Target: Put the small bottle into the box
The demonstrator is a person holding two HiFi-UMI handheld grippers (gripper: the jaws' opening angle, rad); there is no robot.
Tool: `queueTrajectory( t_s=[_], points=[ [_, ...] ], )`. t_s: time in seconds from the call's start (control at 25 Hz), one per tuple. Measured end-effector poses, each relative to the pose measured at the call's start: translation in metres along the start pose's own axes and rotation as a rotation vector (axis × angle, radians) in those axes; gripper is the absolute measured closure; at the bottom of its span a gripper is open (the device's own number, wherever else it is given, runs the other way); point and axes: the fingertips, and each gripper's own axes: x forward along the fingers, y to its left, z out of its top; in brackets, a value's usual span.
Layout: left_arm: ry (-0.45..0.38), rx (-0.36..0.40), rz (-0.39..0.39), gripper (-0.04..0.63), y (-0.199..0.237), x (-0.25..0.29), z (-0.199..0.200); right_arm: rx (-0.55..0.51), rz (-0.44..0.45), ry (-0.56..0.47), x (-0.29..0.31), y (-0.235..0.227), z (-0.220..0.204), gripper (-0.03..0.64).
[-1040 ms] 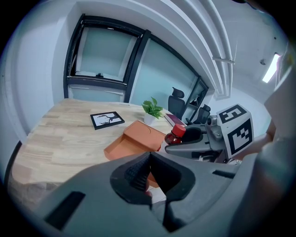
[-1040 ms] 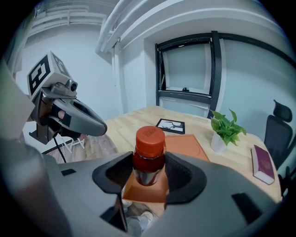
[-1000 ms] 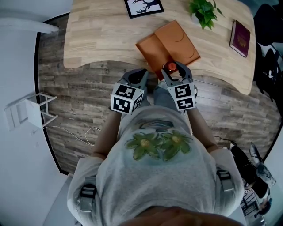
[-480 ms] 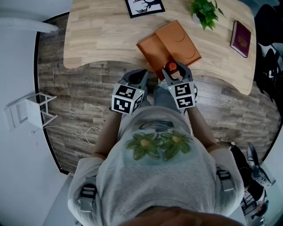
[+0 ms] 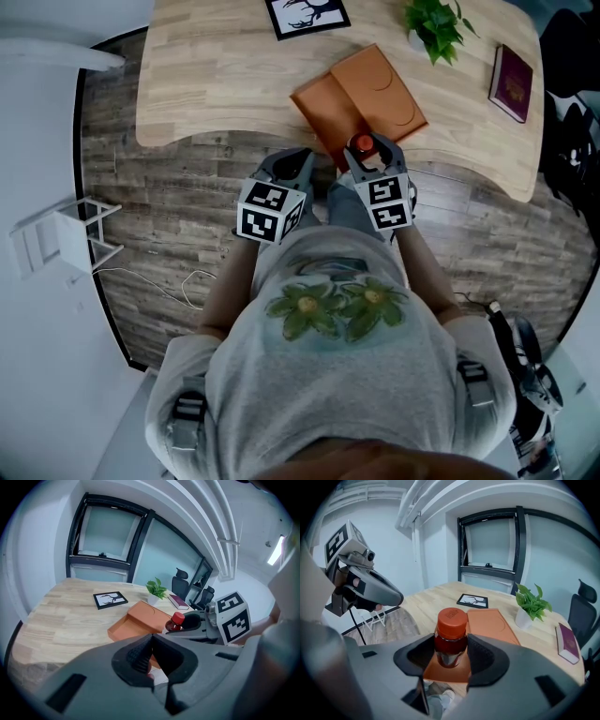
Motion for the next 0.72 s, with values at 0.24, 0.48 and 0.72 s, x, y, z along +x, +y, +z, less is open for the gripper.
queueTrajectory(
  t_s=[0.24,0.48,0.72],
  points=[
    [0.000,-0.004,0.006,0.588,0.001,-0.001,-0.001,-0.001,0.004,0.007,0.004,0.000,-0.003,0.399],
    [-0.003,-0.006,0.009,0.588,0.001,-0.002,-0.002,-0.012,0.006,0.018,0.009,-0.001,-0.006,0.399],
    [0.000,-0.006,0.014,0.588,0.001,-0.004,-0.003,-0.010,0.008,0.027,0.013,-0.001,-0.010,0.399]
  ],
)
